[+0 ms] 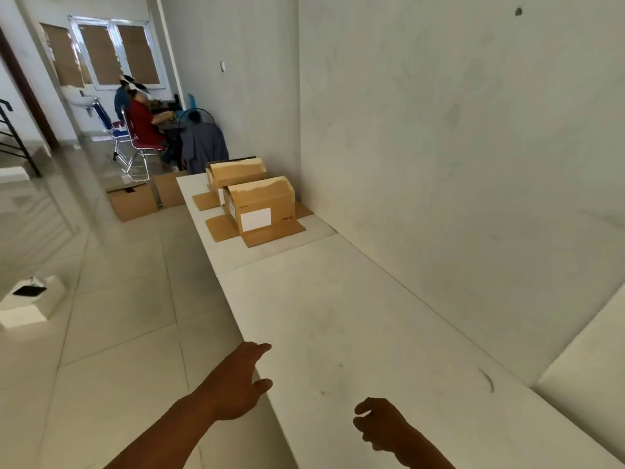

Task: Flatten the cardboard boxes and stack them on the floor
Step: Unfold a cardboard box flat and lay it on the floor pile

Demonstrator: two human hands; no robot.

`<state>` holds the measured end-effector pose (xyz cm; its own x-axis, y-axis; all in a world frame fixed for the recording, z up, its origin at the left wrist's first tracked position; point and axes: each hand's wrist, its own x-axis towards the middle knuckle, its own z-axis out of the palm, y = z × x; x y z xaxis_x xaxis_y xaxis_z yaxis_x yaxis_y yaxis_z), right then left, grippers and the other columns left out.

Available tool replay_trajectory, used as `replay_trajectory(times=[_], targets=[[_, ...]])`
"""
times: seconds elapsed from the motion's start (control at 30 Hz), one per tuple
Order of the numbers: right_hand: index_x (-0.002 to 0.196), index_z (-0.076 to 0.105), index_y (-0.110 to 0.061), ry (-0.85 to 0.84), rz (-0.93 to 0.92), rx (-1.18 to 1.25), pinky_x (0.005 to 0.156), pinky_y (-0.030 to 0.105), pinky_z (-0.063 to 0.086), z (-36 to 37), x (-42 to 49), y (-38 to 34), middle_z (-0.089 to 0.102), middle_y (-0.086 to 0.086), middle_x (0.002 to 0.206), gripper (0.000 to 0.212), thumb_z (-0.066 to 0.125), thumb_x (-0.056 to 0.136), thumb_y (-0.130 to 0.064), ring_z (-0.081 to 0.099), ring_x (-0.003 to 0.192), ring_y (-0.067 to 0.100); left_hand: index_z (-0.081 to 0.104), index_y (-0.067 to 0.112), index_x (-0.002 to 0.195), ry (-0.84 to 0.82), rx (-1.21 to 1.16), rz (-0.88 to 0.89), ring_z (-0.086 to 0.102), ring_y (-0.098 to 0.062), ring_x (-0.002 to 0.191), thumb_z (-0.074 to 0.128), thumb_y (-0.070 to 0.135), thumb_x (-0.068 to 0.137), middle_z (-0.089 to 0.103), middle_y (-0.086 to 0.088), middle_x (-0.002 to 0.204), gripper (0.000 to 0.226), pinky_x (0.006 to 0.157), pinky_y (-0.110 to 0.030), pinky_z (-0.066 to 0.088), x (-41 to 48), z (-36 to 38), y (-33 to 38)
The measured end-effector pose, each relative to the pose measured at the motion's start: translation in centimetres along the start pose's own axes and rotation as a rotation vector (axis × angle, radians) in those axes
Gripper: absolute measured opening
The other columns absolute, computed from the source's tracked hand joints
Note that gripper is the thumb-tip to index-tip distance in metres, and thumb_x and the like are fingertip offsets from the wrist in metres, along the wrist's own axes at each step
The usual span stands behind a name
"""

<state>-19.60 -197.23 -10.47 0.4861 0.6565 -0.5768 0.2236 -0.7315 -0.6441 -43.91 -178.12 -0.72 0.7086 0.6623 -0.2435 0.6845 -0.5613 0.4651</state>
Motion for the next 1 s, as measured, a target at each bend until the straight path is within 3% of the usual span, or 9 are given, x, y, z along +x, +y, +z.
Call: replay_trajectory(times=[0.13, 0.27, 0.37, 0.47, 0.6, 0.73, 0.87, 0.9, 1.0], targets=[[0.085, 0.058, -0.024, -0.047, -0.057, -0.011, 0.048, 0.022, 0.037, 0.3, 6.9, -7.9, 0.058, 0.006, 0.080, 0.014, 0.067, 0.075, -0.024, 0.049, 0.056, 0.016, 0.016, 0.035, 0.154, 0.039, -0.021, -0.059, 0.020, -0.010, 0.147, 0.052, 0.048, 0.097, 0.014, 0.008, 0.162, 0.069, 0.116, -0.022, 0.016, 5.9, -4.8, -5.9], [0.090, 0.057, -0.029, -0.094, -0.091, 0.027, 0.061, 0.022, 0.048, 1.4, 13.8, -16.7, 0.061, -0.002, 0.090, 0.013, 0.062, 0.079, -0.023, 0.057, 0.074, 0.016, 0.016, 0.031, 0.155, 0.062, -0.038, -0.065, 0.023, -0.010, 0.145, 0.052, 0.045, 0.098, 0.016, 0.008, 0.161, 0.069, 0.112, -0.019, 0.017, 12.3, -9.0, -11.4], [0.086, 0.053, -0.018, -0.149, -0.100, 0.149, 0.043, 0.021, 0.027, 1.5, 17.6, -21.7, 0.046, 0.002, 0.067, 0.020, 0.063, 0.068, -0.021, 0.035, 0.052, 0.015, 0.015, 0.033, 0.155, 0.054, -0.051, -0.059, 0.021, -0.012, 0.147, 0.052, 0.045, 0.097, 0.012, 0.007, 0.162, 0.070, 0.116, -0.023, 0.017, 16.9, -11.5, -14.4], [0.090, 0.052, -0.010, -0.107, -0.187, 0.145, 0.042, 0.022, 0.024, 3.3, 23.4, -27.0, 0.047, 0.006, 0.064, 0.007, 0.059, 0.089, -0.009, 0.034, 0.055, 0.019, 0.015, 0.032, 0.155, 0.069, -0.071, -0.033, 0.021, -0.012, 0.147, 0.053, 0.046, 0.097, 0.012, 0.006, 0.163, 0.071, 0.118, -0.025, 0.018, 23.4, -15.7, -19.0], [0.109, 0.059, -0.008, 0.072, -0.187, 0.109, 0.049, 0.023, 0.039, 4.5, 28.5, -34.5, 0.059, 0.010, 0.068, 0.026, 0.069, 0.086, -0.002, 0.049, 0.064, 0.023, 0.016, 0.030, 0.155, 0.029, -0.068, 0.021, 0.024, -0.014, 0.146, 0.053, 0.043, 0.098, 0.016, 0.007, 0.161, 0.070, 0.117, -0.027, 0.021, 31.0, -21.2, -22.6], [0.105, 0.063, -0.023, 0.104, -0.210, 0.009, 0.066, 0.021, 0.046, 4.9, 32.5, -39.5, 0.068, -0.002, 0.073, 0.025, 0.070, 0.082, -0.024, 0.060, 0.066, 0.010, 0.020, 0.028, 0.155, 0.012, -0.042, 0.066, 0.026, -0.016, 0.145, 0.054, 0.041, 0.097, 0.020, 0.004, 0.161, 0.069, 0.115, -0.028, 0.024, 38.6, -25.1, -24.8], [0.085, 0.058, -0.053, 0.118, -0.175, -0.153, 0.086, 0.013, 0.042, 4.5, 36.9, -41.7, 0.067, -0.027, 0.075, 0.023, 0.068, 0.088, -0.032, 0.058, 0.094, 0.002, 0.020, 0.030, 0.155, -0.019, 0.008, 0.119, 0.025, -0.016, 0.146, 0.055, 0.041, 0.096, 0.018, 0.005, 0.162, 0.069, 0.117, -0.033, 0.027, 46.0, -27.5, -26.4], [0.088, 0.056, -0.052, 0.114, -0.154, -0.169, 0.087, 0.011, 0.039, 4.2, 38.5, -42.6, 0.065, -0.031, 0.074, 0.023, 0.066, 0.090, -0.031, 0.055, 0.096, 0.001, 0.020, 0.030, 0.154, -0.022, 0.021, 0.129, 0.027, -0.017, 0.145, 0.055, 0.042, 0.096, 0.018, 0.006, 0.162, 0.069, 0.116, -0.033, 0.029, 48.3, -28.3, -26.8], [0.096, 0.053, -0.043, 0.174, -0.132, -0.158, 0.078, 0.005, 0.040, 3.3, 43.7, -45.8, 0.063, -0.015, 0.082, 0.015, 0.064, 0.092, -0.035, 0.057, 0.087, -0.003, 0.024, 0.031, 0.153, 0.013, 0.054, 0.162, 0.032, -0.017, 0.142, 0.057, 0.040, 0.095, 0.023, 0.009, 0.159, 0.067, 0.112, -0.033, 0.035, 55.7, -30.9, -27.9]])
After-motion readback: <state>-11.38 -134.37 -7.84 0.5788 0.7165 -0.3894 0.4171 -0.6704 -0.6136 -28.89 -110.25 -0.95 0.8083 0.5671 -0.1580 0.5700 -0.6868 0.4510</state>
